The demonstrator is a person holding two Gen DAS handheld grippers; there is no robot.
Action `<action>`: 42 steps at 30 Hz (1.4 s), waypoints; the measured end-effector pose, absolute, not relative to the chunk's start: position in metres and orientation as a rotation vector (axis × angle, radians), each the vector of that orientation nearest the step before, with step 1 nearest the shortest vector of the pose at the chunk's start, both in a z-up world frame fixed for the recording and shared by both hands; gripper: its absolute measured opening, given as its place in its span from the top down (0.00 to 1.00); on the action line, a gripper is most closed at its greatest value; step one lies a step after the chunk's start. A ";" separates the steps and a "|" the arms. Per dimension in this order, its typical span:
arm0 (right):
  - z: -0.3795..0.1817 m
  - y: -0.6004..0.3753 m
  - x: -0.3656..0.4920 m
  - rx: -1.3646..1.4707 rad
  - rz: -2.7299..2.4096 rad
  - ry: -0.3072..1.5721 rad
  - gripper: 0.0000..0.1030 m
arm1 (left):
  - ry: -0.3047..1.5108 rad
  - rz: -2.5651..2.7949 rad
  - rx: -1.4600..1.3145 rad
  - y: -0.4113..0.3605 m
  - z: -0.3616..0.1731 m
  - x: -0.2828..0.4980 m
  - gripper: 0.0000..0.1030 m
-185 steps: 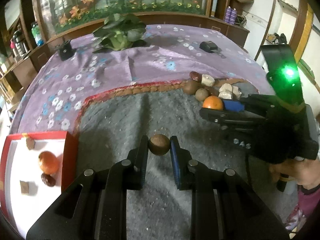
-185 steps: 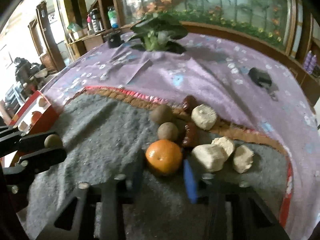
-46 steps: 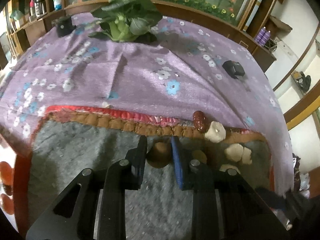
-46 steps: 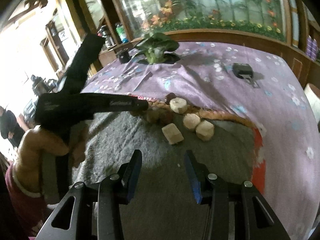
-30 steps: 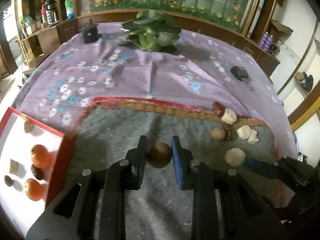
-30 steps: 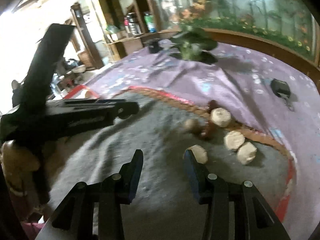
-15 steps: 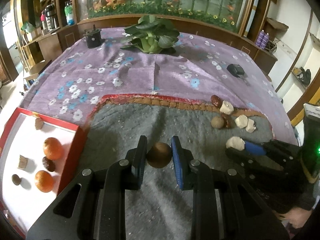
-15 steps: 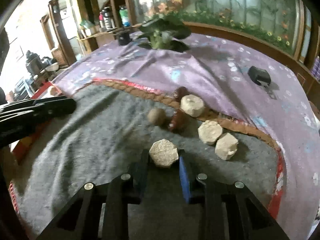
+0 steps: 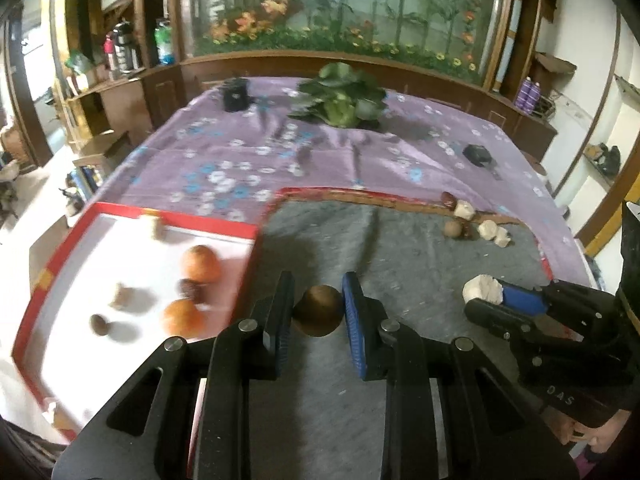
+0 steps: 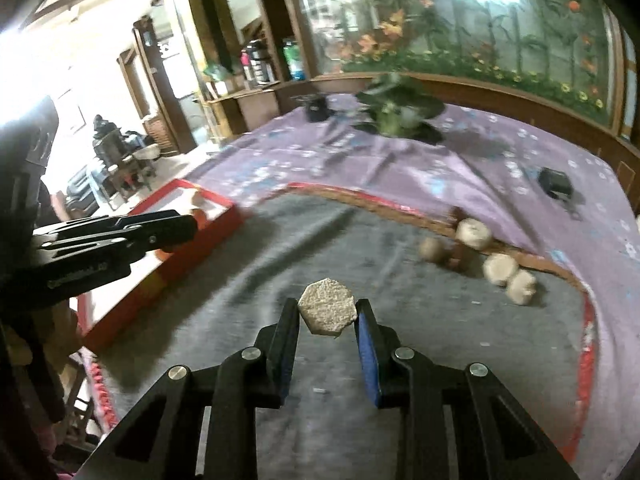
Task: Organize fruits
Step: 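Carry the kiwi and cream block into the tray and open both grippers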
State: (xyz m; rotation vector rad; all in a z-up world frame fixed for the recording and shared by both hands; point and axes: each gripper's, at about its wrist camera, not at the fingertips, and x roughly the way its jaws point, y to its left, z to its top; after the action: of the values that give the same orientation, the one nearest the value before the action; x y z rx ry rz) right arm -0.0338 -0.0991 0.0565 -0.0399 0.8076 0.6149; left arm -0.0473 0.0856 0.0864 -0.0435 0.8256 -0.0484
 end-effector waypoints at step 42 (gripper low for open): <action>0.030 0.144 -0.037 -0.311 0.985 0.941 0.74 | 0.935 0.225 -0.177 0.248 0.036 -0.083 0.77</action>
State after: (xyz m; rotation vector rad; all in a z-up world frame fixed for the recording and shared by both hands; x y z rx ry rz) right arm -0.0374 0.1444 0.0299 -0.3113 0.9405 0.9847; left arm -0.0827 0.2480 0.0357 -0.1774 0.9348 0.2251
